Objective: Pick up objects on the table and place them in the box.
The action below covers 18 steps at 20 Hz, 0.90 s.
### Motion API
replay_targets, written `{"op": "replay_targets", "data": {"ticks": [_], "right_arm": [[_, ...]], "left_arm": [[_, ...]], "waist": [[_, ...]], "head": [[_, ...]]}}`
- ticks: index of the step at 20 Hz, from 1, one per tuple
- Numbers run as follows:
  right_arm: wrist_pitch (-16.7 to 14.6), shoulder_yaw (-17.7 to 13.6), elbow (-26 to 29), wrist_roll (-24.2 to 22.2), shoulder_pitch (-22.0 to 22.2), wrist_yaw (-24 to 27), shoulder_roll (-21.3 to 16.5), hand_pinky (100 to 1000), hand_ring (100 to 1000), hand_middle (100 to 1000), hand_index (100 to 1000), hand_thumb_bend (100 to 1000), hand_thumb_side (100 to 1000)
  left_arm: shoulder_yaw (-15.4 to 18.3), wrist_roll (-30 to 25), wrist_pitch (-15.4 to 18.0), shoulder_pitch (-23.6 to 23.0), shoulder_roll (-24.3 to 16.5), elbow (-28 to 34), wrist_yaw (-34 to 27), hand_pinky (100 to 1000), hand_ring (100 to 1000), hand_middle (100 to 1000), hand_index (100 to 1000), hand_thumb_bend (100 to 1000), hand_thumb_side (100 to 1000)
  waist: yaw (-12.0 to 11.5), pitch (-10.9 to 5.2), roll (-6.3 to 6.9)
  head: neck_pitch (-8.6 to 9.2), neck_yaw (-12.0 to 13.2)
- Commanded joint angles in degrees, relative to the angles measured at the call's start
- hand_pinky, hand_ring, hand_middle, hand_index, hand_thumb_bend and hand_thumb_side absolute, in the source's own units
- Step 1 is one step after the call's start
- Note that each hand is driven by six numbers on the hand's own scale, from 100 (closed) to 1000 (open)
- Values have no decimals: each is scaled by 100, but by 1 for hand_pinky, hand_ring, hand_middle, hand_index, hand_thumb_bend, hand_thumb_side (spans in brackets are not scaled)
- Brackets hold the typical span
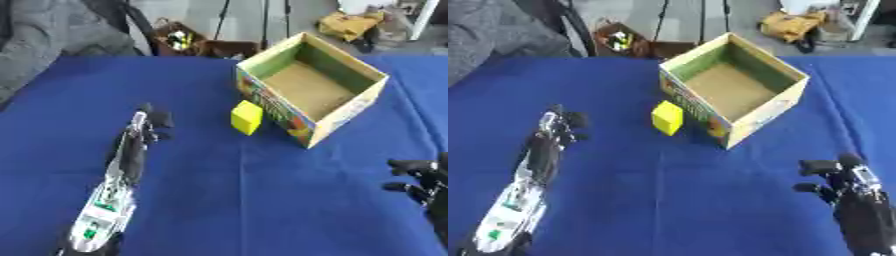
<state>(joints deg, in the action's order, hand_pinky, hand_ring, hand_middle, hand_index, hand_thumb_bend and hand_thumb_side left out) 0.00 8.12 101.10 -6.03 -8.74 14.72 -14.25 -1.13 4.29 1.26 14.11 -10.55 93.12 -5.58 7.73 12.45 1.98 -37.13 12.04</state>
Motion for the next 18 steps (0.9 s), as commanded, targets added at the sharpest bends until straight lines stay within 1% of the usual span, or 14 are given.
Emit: {"op": "replay_targets", "data": {"ticks": [1, 5, 6, 8, 10, 11, 13, 15, 17, 18], "right_arm": [[-11, -36, 93, -14, -44, -11, -37, 653, 895, 574, 659, 100, 970], [-11, -34, 93, -17, -44, -9, -39, 653, 895, 574, 659, 100, 970], [-11, -34, 93, -17, -45, -9, -40, 653, 895, 574, 659, 100, 970], [-10, -33, 92, -18, -44, -7, -41, 653, 895, 574, 659, 100, 970], [-9, -31, 91, -20, -43, -5, -42, 653, 895, 574, 659, 100, 970], [-9, -30, 90, -21, -41, -4, -42, 653, 895, 574, 659, 100, 970], [-8, -26, 91, -25, -38, -1, -45, 653, 895, 574, 659, 100, 969], [-6, -21, 91, -29, -32, 2, -46, 653, 895, 574, 659, 100, 969], [-4, -15, 90, -35, -27, 5, -46, 653, 895, 574, 659, 100, 969], [-3, -11, 90, -39, -26, 6, -46, 653, 895, 574, 659, 100, 969]], "left_arm": [[51, -35, 10, 66, -60, 121, 10, 677, 774, 520, 675, 130, 1000], [48, -64, 22, 78, -70, 130, 57, 677, 777, 523, 678, 138, 1000], [49, -73, 33, 86, -76, 139, 95, 678, 779, 526, 680, 150, 988], [41, -124, 73, 126, -97, 172, 222, 680, 787, 534, 688, 197, 917], [26, -220, 114, 187, -131, 204, 385, 686, 800, 548, 701, 240, 810], [20, -276, 134, 231, -162, 218, 470, 694, 810, 559, 713, 256, 735], [5, -400, 150, 356, -241, 234, 651, 709, 823, 577, 737, 268, 645], [-21, -513, 109, 520, -321, 219, 828, 720, 836, 595, 757, 276, 598], [-65, -614, 20, 727, -388, 169, 1004, 729, 847, 614, 774, 294, 579], [-96, -662, -33, 832, -421, 131, 1094, 735, 856, 633, 784, 331, 553]], "waist": [[-5, -83, -19], [-11, -84, -21], [-13, -85, -22], [-16, -89, -22], [-17, -95, -21], [-17, -99, -21], [-13, -109, -21], [-6, -121, -22], [7, -130, -25], [17, -134, -27]], "head": [[76, 19], [80, 23], [82, 24], [85, 25], [89, 31], [90, 32], [89, 38], [89, 50], [89, 64], [91, 72]]}}
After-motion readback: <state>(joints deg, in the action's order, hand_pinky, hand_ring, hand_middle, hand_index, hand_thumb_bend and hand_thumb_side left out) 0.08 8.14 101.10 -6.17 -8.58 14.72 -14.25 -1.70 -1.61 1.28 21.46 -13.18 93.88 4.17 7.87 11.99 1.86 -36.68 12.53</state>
